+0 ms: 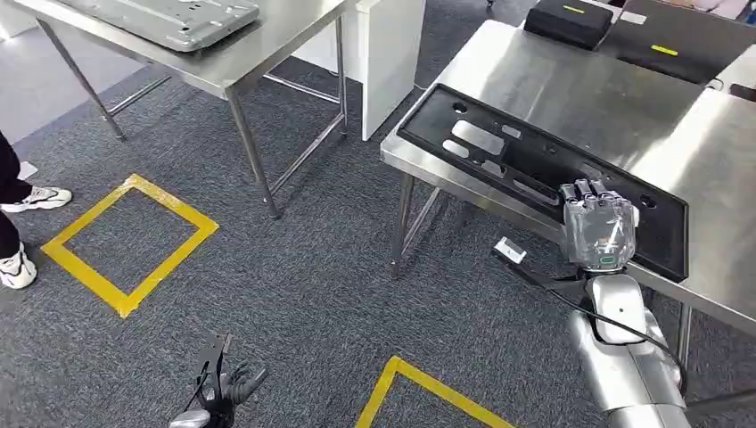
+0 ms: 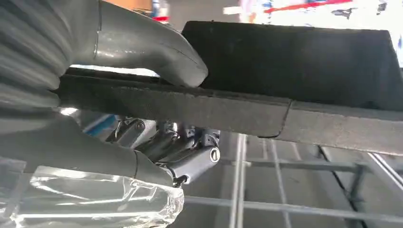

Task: Take the parts from the cabinet and place them on the table.

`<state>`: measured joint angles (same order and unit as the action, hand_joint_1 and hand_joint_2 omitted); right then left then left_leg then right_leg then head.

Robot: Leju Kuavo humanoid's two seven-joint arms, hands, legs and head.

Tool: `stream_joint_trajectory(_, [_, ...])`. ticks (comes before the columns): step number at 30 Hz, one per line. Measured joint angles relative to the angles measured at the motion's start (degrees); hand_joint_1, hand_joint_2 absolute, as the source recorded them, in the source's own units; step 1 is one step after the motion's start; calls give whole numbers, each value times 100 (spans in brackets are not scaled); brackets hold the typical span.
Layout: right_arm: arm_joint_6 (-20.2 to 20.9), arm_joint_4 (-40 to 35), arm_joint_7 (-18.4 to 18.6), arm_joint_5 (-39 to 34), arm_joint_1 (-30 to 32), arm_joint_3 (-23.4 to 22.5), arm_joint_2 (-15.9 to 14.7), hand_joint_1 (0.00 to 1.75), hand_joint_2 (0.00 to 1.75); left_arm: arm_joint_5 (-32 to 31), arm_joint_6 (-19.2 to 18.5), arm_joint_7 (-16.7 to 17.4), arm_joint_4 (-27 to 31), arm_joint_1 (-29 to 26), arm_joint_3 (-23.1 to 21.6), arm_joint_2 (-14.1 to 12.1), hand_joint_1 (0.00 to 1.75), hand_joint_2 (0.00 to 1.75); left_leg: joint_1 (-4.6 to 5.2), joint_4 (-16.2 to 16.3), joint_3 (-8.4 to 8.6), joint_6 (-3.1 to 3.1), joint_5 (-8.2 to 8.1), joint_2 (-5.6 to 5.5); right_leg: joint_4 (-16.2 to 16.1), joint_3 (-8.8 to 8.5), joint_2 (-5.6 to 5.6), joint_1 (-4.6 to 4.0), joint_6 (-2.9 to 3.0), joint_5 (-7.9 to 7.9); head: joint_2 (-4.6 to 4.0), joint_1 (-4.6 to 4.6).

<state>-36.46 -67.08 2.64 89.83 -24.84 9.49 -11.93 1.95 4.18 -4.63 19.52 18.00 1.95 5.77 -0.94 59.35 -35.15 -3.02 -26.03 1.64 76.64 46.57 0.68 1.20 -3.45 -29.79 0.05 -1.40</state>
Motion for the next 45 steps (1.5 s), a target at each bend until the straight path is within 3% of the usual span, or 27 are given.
stream_joint_trajectory(1, [0, 40, 0, 2, 3, -11, -9, 175, 175, 0, 2, 0, 0, 0, 0, 0, 0, 175, 0, 0, 4, -1, -6, 71, -69, -30, -7, 6, -37, 51, 0, 0])
stream_joint_trajectory(3, [0, 92, 15, 2, -20, -29, -24, 175, 175, 0, 33, -4, 0, 2, 0, 4, 0, 175, -4, 2, 17, 21, -21, 201, -854, -454, -81, 11, -128, 347, 0, -2])
stream_joint_trajectory(4, [0, 136, 68, 4, -60, -50, -35, 175, 175, 0, 52, -7, 0, 3, 2, 11, 0, 175, -5, 2, 38, 42, -36, 268, -1451, -788, -226, 10, -158, 533, 0, 0])
stream_joint_trajectory(5, [0, 192, 118, 4, -116, -74, -44, 175, 175, 0, 50, -7, 0, 7, 4, 11, 0, 175, 27, -1, 56, 69, -53, 320, -1858, -985, -534, -23, -107, 590, 0, -15])
stream_joint_trajectory(7, [0, 328, 166, -2, -218, -135, -79, 175, 175, 0, 15, -11, 0, 7, 15, 7, 0, 175, 93, 8, 80, 133, -97, 431, -1861, -1004, -386, -107, 23, 654, 0, 7])
stream_joint_trajectory(10, [0, 530, 166, 2, -271, -263, -129, 175, 175, 0, -13, -17, 0, 12, 53, 17, 0, 175, 80, -15, 130, 177, -124, 574, -1869, -998, -236, -96, 86, 662, 0, -9])
stream_joint_trajectory(14, [0, 551, 166, 2, -280, -275, -138, 175, 175, 0, -20, -17, 2, 14, 57, 18, 0, 175, 75, -14, 133, 188, -132, 589, -1872, -1011, -222, -72, 99, 668, 0, -7])
stream_joint_trajectory(15, [0, 803, 265, 13, -430, -376, -184, 175, 175, -2, -59, -28, 0, 11, 94, -2, 0, 175, 18, 842, -249, 260, -648, -111, -1882, -1035, -30, 29, 260, 681, 0, 48])
stream_joint_trajectory(16, [0, 1050, 365, 13, -502, -378, -193, 175, 175, -4, -59, -28, -11, -2, 133, -13, 0, 175, 17, 1827, -816, 283, -884, -181, -1878, -1037, 221, 8, 283, 686, 0, 54])
stream_joint_trajectory(18, [0, 1233, 380, 17, -563, -385, -210, 175, 175, -4, -77, -17, -13, 5, 142, -26, 0, 175, 6, 1163, -564, 268, -393, -204, -1866, -1047, 390, 13, 279, 686, 0, 59])
stream_joint_trajectory(19, [0, 1297, 380, 18, -600, -387, -212, 175, 175, -2, -101, -11, -13, 11, 146, -35, 0, 175, -18, 637, -325, 256, -119, -295, -1853, -1048, 470, 17, 277, 686, 0, 63])
stream_joint_trajectory(20, [0, 1338, 380, 9, -634, -389, -214, 175, 175, -2, -116, -4, -13, 15, 153, -55, 0, 175, -51, 188, -122, 241, 58, -534, -1839, -1038, 545, 21, 274, 685, 0, 65])
stream_joint_trajectory(21, [0, 1375, 380, 0, -683, -389, -219, 175, 175, -2, -125, -4, -15, 17, 157, -70, 0, 175, -68, 70, -54, 236, -9, -631, -1806, -993, 608, -55, 239, 674, 0, 57])
stream_joint_trajectory(25, [0, 1484, 376, -2, -748, -402, -293, 175, 175, -2, -162, 0, -22, 64, 164, -61, 0, 175, 0, 7, -24, 92, 41, -361, -1911, -946, 846, -56, 55, 742, 0, 55])
stream_joint_trajectory(27, [0, 1535, 374, -2, -785, -407, -346, 175, 175, -2, -164, -2, -24, 101, 173, -59, 0, 175, -14, -101, 38, -25, 103, -221, -1498, -727, 238, -50, 89, 530, 0, -4])
stream_joint_trajectory(28, [0, 1554, 374, -2, -832, -404, -341, 175, 175, -2, -164, -2, -24, 95, 177, -63, 0, 175, -8, -103, 46, -32, 100, -148, -1081, -513, 99, -45, 96, 364, 0, -22])
stream_joint_trajectory(31, [0, 1626, 376, -7, -814, -404, -339, 175, 175, -2, -164, 0, -35, 90, 184, -63, 0, 175, 5, -100, 45, -29, 78, 67, -56, 16, -3, -3, 24, 71, 0, -28])
stream_joint_trajectory(32, [0, 1646, 376, -4, -808, -404, -341, 175, 175, -2, -164, 0, -35, 90, 184, -61, 0, 175, -2, -99, 50, -14, 65, 139, -218, -55, -20, 21, -33, 159, 0, -22])
stream_joint_trajectory(34, [0, 1668, 374, -4, -822, -404, -343, 175, 175, -2, -164, 0, -35, 91, 186, -57, 0, 175, -19, -94, 79, 37, 31, 275, -1241, -592, -181, 66, -169, 551, 0, -22])
stream_joint_trajectory(35, [0, 1670, 374, -4, -834, -404, -343, 175, 175, -2, -164, 0, -35, 94, 186, -55, 0, 175, -2, -92, 114, 76, 5, 339, -1817, -920, -449, 63, -198, 723, 0, -31])
stream_joint_trajectory(36, [0, 1679, 374, -7, -864, -404, -343, 175, 175, -2, -164, 0, -35, 93, 190, -68, 0, 175, 46, -90, 131, 123, -29, 392, -1906, -999, -617, -19, -137, 741, 2, -53])
stream_joint_trajectory(37, [0, 1683, 374, -9, -866, -404, -330, 175, 175, -2, -164, 0, -35, 105, 195, -70, 0, 175, 72, -92, 153, 159, -47, 443, -1922, -995, -490, -39, -51, 766, 0, -33])
stream_joint_trajectory(40, [0, 1727, 374, -9, -864, -404, -345, 175, 175, -2, -164, 0, -35, 111, 199, -68, 0, 175, 68, -99, 211, 223, -109, 660, -1899, -958, -265, -8, 56, 756, 0, -13])
stream_joint_trajectory(41, [0, 1727, 374, -7, -846, -404, -345, 175, 175, -2, -164, 0, -33, 128, 201, -77, 0, 175, 13, -43, 194, 287, -173, 463, -1909, -982, -190, 92, 118, 769, 0, 0])
stream_joint_trajectory(42, [0, 1731, 376, -9, -864, -407, -354, 175, 175, -2, -164, -2, -35, 130, 208, -76, 0, 175, -5, 182, 103, 288, -335, 116, -1908, -980, -129, 85, 174, 766, 0, 9])
stream_joint_trajectory(43, [0, 1734, 374, -9, -881, -407, -350, 175, 175, -2, -164, -2, -35, 119, 219, -77, 0, 175, -4, 562, -70, 285, -541, -61, -1908, -983, -65, 71, 225, 770, 0, 31])
stream_joint_trajectory(45, [0, 1740, 374, -7, -876, -402, -304, 175, 175, -2, -164, 0, -42, 89, 227, -92, 0, 175, -4, 1451, -542, 295, -905, -188, -1905, -979, 95, 37, 254, 761, 0, 61])
